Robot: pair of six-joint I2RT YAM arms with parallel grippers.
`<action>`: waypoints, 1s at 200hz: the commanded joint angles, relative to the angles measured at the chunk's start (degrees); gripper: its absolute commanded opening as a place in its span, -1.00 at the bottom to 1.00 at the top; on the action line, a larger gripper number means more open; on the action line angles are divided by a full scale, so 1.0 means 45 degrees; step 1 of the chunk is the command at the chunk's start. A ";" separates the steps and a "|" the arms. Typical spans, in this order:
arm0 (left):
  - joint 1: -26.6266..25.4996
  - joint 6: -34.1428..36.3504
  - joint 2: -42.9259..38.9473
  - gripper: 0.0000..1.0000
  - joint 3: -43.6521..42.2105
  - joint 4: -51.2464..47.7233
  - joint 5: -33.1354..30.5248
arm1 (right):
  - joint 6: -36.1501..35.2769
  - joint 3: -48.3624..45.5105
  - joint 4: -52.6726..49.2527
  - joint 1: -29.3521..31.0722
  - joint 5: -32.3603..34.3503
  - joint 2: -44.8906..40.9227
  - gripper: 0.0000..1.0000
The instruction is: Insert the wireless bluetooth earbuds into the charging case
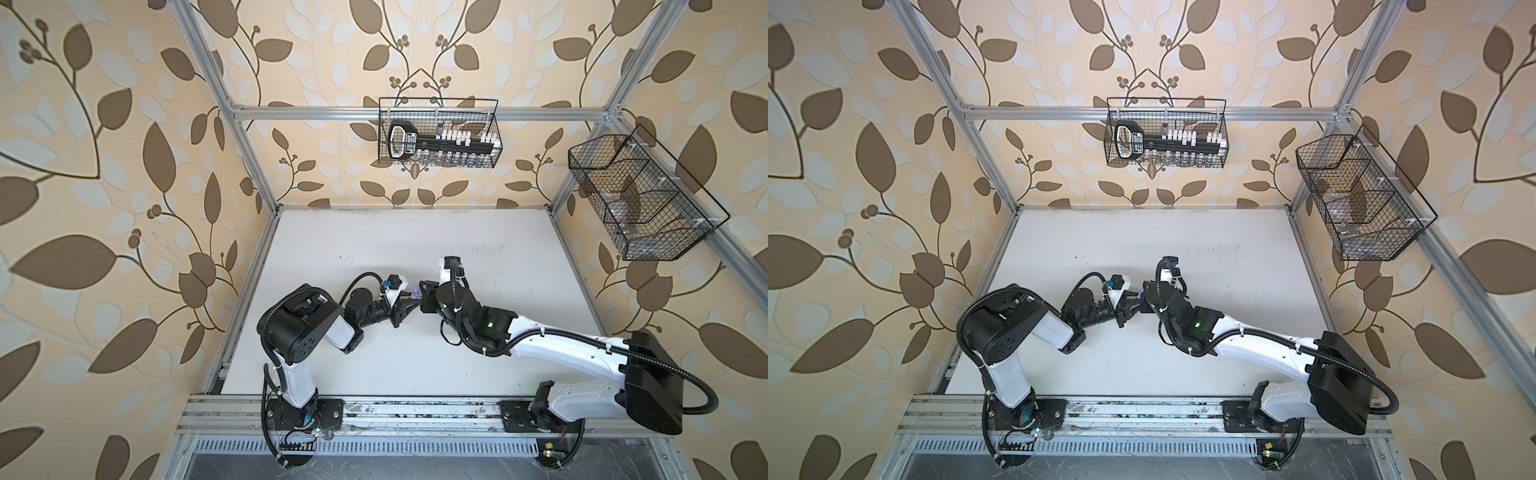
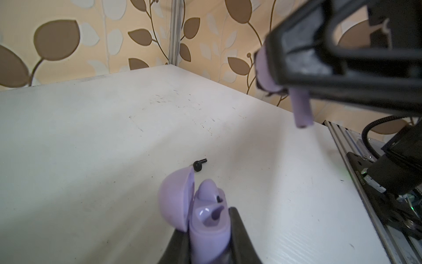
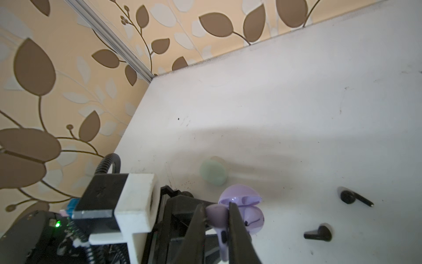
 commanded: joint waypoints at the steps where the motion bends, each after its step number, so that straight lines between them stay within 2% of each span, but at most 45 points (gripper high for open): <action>1: -0.0159 -0.0075 -0.0705 -1.00 -0.0099 0.0814 0.0159 | 0.0349 -0.0264 0.0879 0.0099 0.0496 0.0363 -0.72; 39: -0.0222 -0.0192 -0.1103 -1.00 -0.0247 0.0821 0.0139 | 0.0514 -0.0665 0.1891 0.0134 0.0208 0.0644 -0.73; 200: -0.0263 -0.0406 -0.2198 -1.00 -0.0810 0.0822 -0.0211 | 0.0552 -0.0684 0.2286 0.0082 0.0291 0.1531 -0.73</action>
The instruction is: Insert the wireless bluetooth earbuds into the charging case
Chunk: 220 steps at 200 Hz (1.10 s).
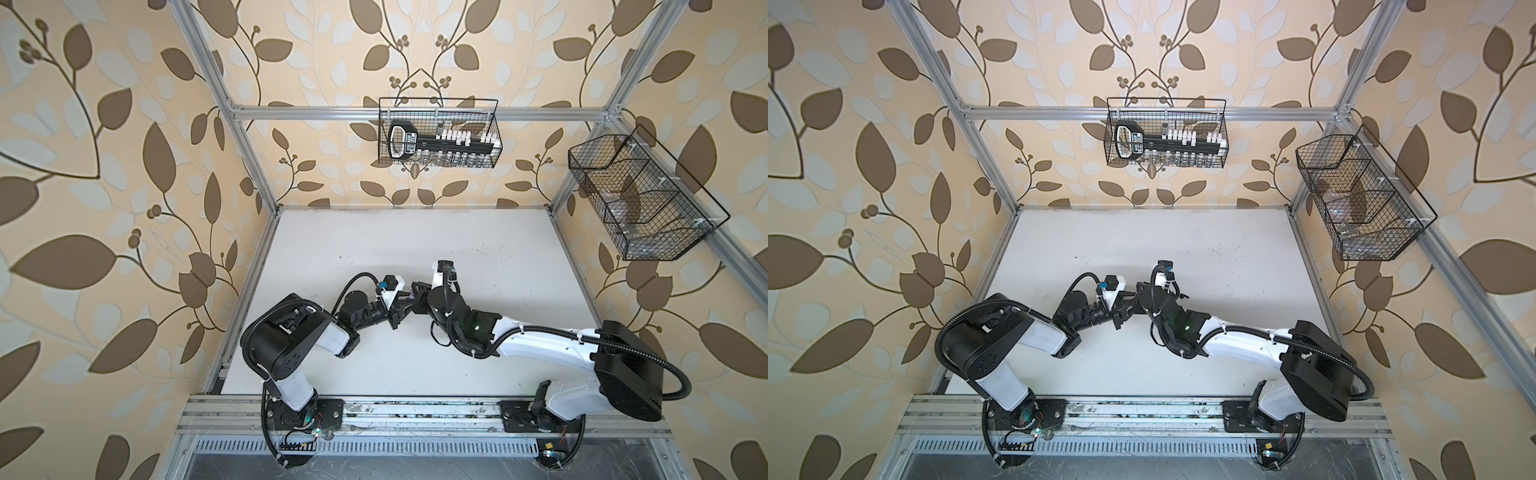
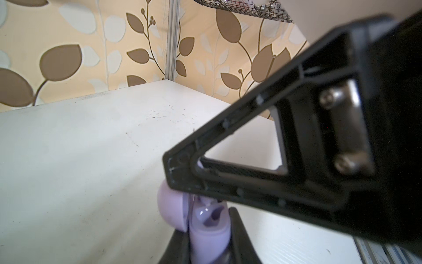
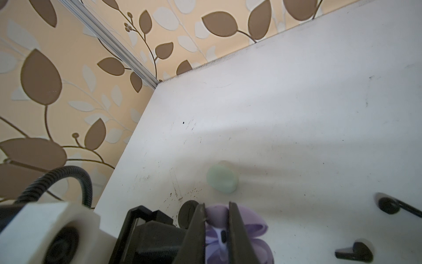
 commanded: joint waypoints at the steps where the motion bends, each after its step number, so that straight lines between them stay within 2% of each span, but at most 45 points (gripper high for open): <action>1: -0.0094 -0.0008 -0.0660 -1.00 -0.0079 0.0904 -0.0110 | 0.0135 -0.0198 0.0077 0.0027 0.0155 0.0131 -0.73; 119: -0.0100 -0.0591 -0.1119 -1.00 -0.0173 0.0923 -0.0559 | 0.0098 -0.0650 0.0543 0.0429 -0.0107 0.0144 -0.73; 220: -0.0099 -0.0878 -0.1426 -1.00 -0.0281 0.0919 -0.0716 | -0.0059 -0.1073 0.0872 0.0777 0.0264 0.0013 -0.71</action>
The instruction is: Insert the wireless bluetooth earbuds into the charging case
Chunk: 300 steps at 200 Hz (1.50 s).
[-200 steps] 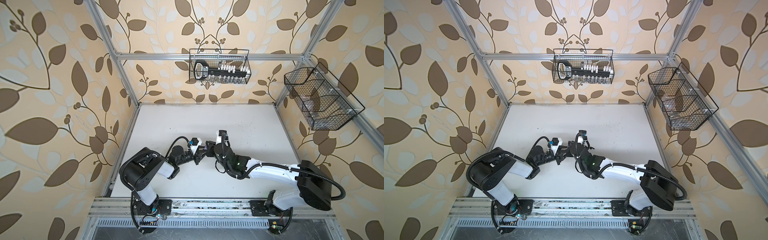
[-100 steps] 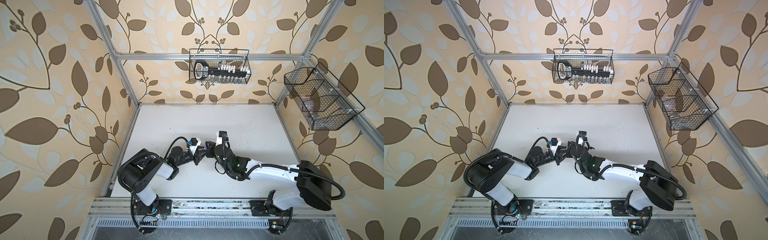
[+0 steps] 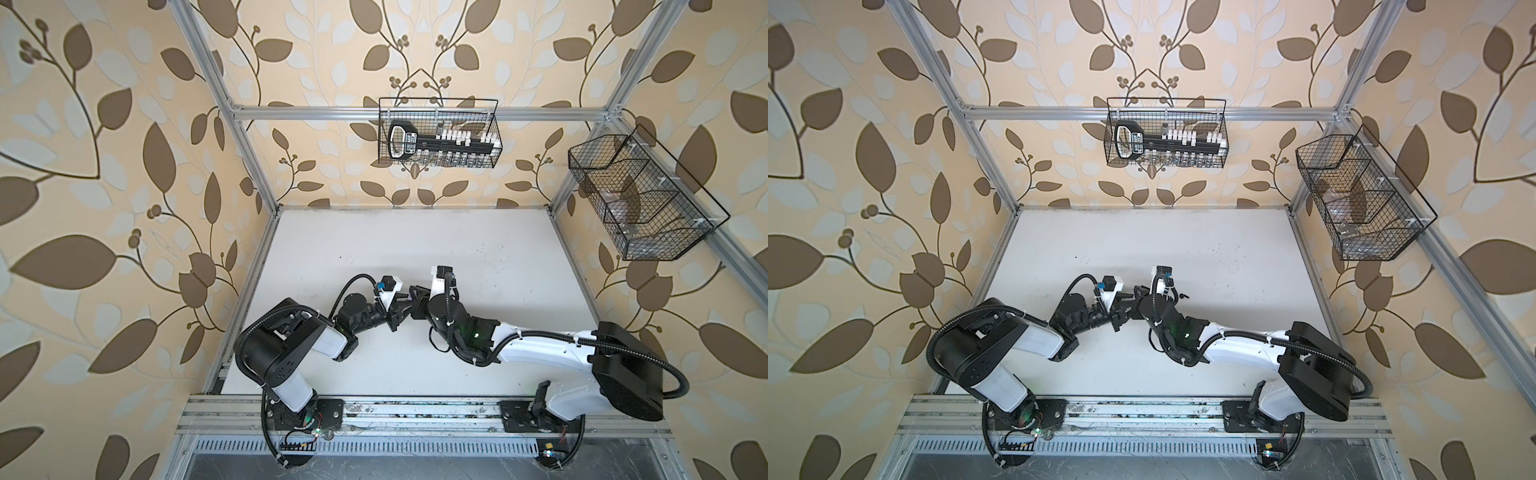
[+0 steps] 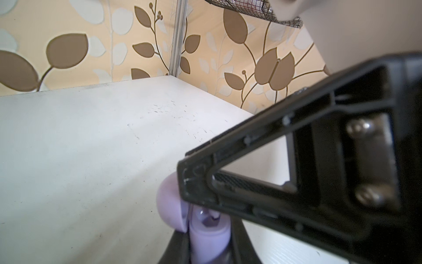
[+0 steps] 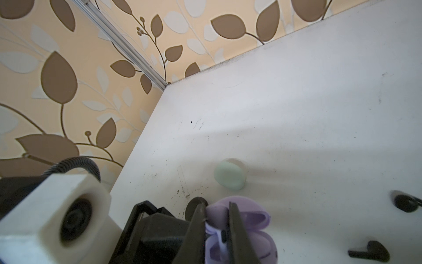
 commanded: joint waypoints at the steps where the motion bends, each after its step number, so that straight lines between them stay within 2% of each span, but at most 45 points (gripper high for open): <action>1: -0.0022 -0.0134 -0.0857 -1.00 0.0069 0.1298 -0.0167 | -0.0006 -0.0354 -0.0411 0.0233 -0.0028 0.0012 -0.71; 70: -0.0027 -0.0041 -0.1314 -1.00 -0.0111 0.1293 0.0397 | -0.0511 -0.0509 -0.0140 0.0210 -0.0465 0.0031 -0.67; 107: -0.0019 0.0060 -0.1319 -1.00 -0.0118 0.1293 0.0718 | -0.0845 -0.0699 0.0082 0.0296 -0.0673 -0.0339 -0.35; 148: -0.0031 0.0387 -0.1253 -1.00 -0.0181 0.1302 0.0867 | -0.0990 -0.0777 -0.0627 0.0345 -0.0314 -0.1394 -0.18; 208: -0.0019 0.1045 -0.1125 -1.00 -0.0234 0.1295 0.1605 | -0.1418 -0.1089 -0.2200 0.0584 0.0651 -0.4183 -0.01; 247: -0.0017 0.1849 -0.0984 -1.00 -0.0402 0.1309 0.2023 | -0.1732 -0.1000 -0.3004 0.0579 0.0619 -0.5024 -0.13; 300: -0.0018 0.2176 -0.1044 -1.00 -0.0479 0.1293 0.2713 | -0.2128 -0.0605 -0.3022 0.0585 -0.0088 -0.3841 -0.31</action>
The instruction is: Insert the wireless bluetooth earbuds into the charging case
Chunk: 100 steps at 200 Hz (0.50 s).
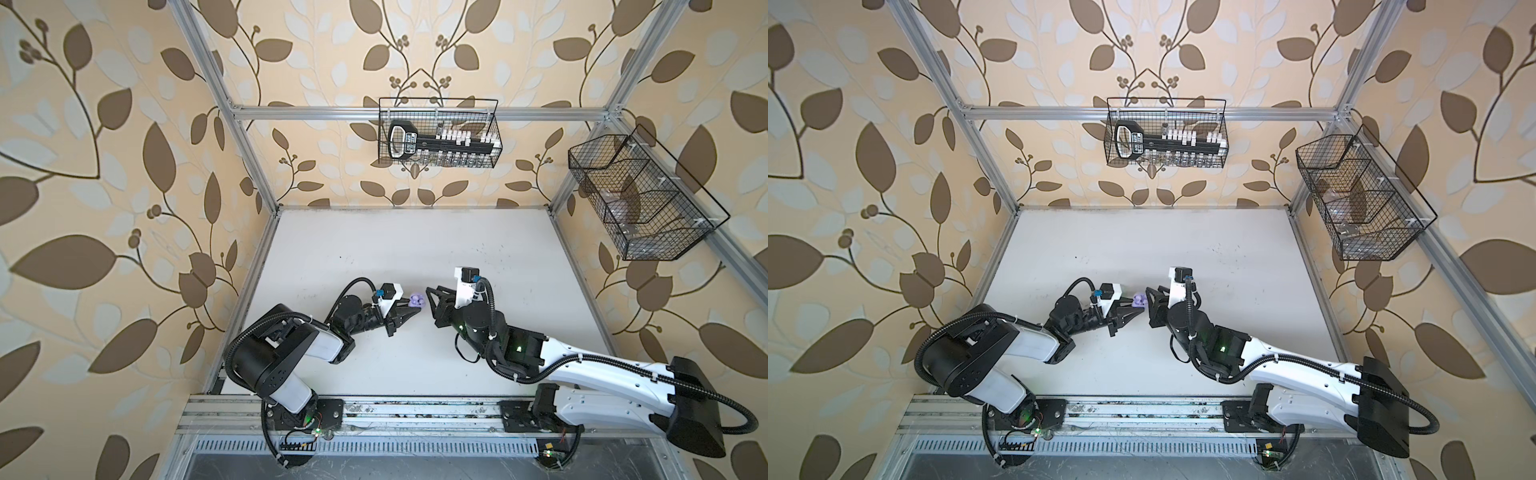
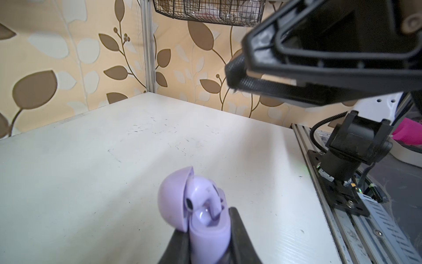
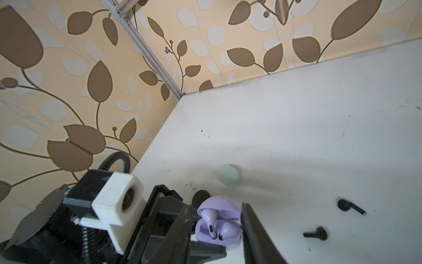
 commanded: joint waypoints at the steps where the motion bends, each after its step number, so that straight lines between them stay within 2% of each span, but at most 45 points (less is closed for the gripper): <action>1: -0.0027 0.0466 -0.0272 -1.00 -0.0049 0.1001 0.0790 | -0.0368 0.0266 -0.0381 0.0038 -0.0384 0.0645 -0.31; 100: -0.0018 0.0553 -0.0538 -1.00 -0.0198 0.1001 0.1147 | -0.0318 0.0483 -0.0340 0.0104 -0.0827 0.1861 -0.33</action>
